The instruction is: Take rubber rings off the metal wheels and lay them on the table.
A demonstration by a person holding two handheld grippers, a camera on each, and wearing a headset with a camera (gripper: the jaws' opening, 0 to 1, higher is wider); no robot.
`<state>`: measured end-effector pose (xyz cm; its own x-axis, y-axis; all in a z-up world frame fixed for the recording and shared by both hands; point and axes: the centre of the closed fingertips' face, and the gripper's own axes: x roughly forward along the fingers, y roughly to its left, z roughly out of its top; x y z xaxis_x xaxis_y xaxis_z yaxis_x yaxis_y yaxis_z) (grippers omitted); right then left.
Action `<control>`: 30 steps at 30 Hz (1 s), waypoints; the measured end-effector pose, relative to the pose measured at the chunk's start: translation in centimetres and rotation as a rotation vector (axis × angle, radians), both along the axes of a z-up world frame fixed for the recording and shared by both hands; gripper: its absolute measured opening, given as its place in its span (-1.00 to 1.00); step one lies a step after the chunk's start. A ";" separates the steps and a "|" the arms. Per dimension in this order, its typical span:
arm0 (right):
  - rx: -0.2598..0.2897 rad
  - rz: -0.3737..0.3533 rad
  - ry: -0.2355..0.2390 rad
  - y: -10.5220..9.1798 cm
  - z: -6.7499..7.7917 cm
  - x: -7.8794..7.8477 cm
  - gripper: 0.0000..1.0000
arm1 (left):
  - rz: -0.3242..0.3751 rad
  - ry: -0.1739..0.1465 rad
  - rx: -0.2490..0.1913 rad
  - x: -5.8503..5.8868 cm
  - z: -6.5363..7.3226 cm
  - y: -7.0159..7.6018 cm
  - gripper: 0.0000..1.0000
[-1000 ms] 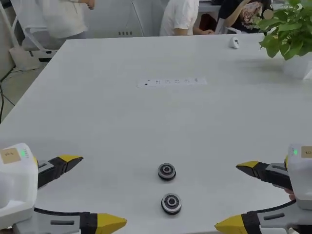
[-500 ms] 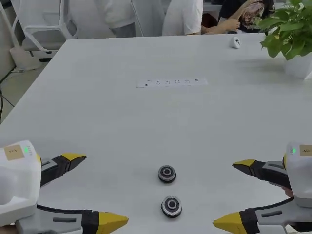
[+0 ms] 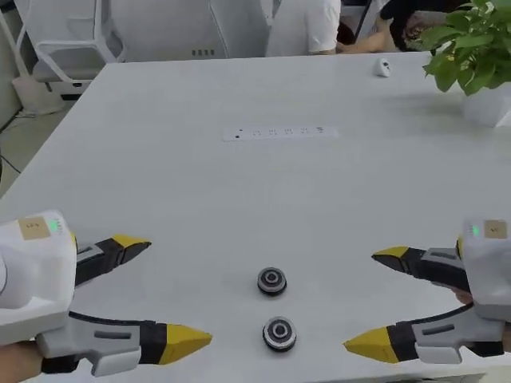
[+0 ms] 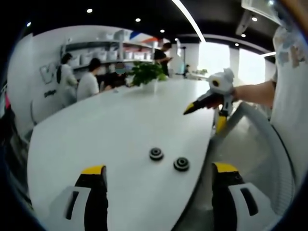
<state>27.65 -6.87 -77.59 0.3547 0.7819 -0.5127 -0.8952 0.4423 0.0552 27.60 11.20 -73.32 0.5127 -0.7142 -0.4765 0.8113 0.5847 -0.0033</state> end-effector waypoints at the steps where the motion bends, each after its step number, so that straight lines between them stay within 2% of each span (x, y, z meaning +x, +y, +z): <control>1: 0.001 0.002 -0.004 0.1 0.1 0.0 0.62 | -0.003 -0.002 0.001 0.0 0.0 0.0 0.81; 9: -0.009 0.045 -0.010 1.1 -0.1 0.0 0.56 | -0.024 -0.003 0.005 0.3 -0.2 -0.5 0.76; 15: -0.009 0.068 -0.017 1.7 -0.3 0.5 0.49 | -0.044 0.009 0.012 0.7 -0.8 -0.8 0.70; 20: -0.010 0.084 -0.017 2.1 -0.5 0.8 0.43 | -0.069 0.020 0.000 1.0 -1.0 -1.6 0.65; 25: -0.024 0.108 -0.014 2.5 -1.0 1.2 0.36 | -0.096 0.010 0.009 1.5 -1.3 -2.4 0.57; 30: -0.034 0.144 -0.012 3.3 -1.6 1.0 0.31 | -0.127 0.023 0.014 1.7 -2.1 -3.0 0.50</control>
